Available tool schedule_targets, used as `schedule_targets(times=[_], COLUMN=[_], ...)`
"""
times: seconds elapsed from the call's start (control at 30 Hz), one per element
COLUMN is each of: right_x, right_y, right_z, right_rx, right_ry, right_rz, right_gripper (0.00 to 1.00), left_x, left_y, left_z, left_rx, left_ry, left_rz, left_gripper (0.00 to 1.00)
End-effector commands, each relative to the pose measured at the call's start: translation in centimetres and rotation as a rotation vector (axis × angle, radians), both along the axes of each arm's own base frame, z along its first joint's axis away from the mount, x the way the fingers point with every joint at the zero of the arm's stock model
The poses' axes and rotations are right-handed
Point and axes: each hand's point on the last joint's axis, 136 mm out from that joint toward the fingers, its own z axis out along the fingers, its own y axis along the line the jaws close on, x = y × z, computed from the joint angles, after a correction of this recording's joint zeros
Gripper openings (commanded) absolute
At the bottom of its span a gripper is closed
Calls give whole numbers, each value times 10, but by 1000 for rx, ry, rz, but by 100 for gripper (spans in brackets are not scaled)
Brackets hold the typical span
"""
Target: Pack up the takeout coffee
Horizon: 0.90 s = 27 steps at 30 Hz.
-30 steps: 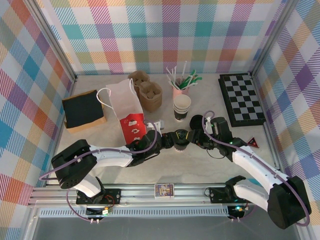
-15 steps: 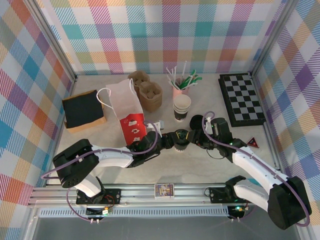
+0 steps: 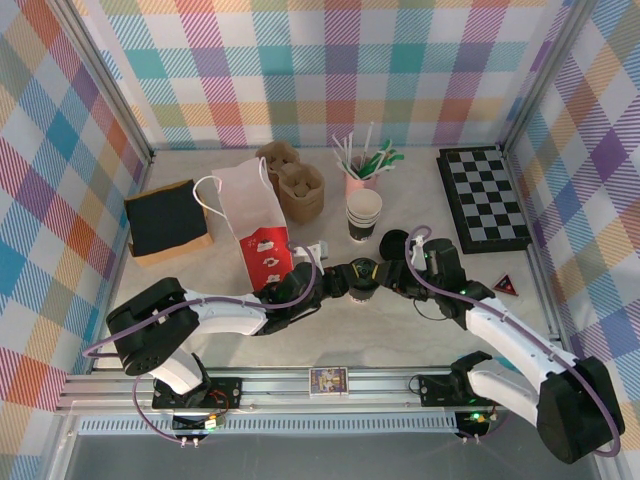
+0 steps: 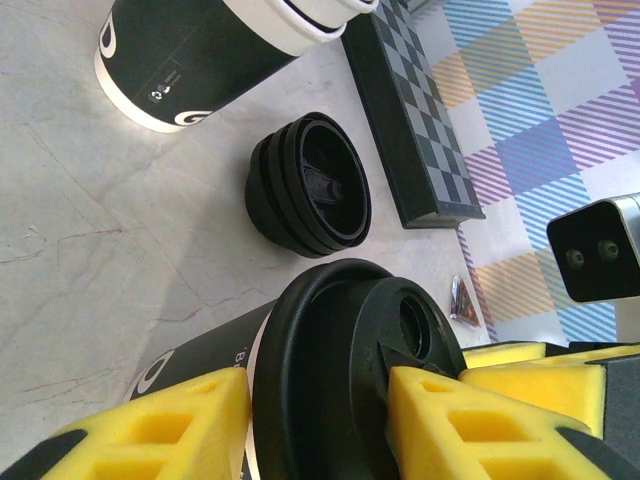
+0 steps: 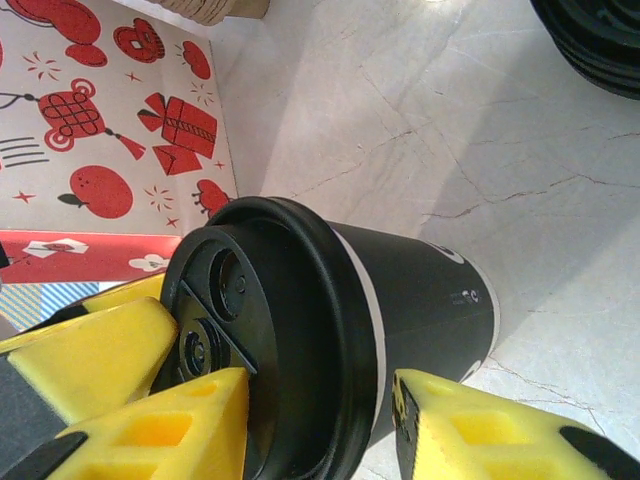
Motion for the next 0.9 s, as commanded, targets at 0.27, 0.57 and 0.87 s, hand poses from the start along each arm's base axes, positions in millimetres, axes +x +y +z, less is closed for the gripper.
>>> schedule_targets(times=[0.27, 0.57, 0.87], right_x=[-11, -14, -21], right_y=[-9, -15, -22], right_z=[18, 26, 21], right_rx=[-62, -80, -98], right_ry=[42, 22, 29], right_rz=[-2, -20, -32], right_gripper=[56, 56, 51], left_x=[-25, -20, -24], left_y=[21, 20, 30], left_z=[-61, -39, -21], left_rx=[279, 243, 208], left_ry=[140, 119, 112], left_rz=[-49, -35, -40], left_gripper=[51, 63, 66])
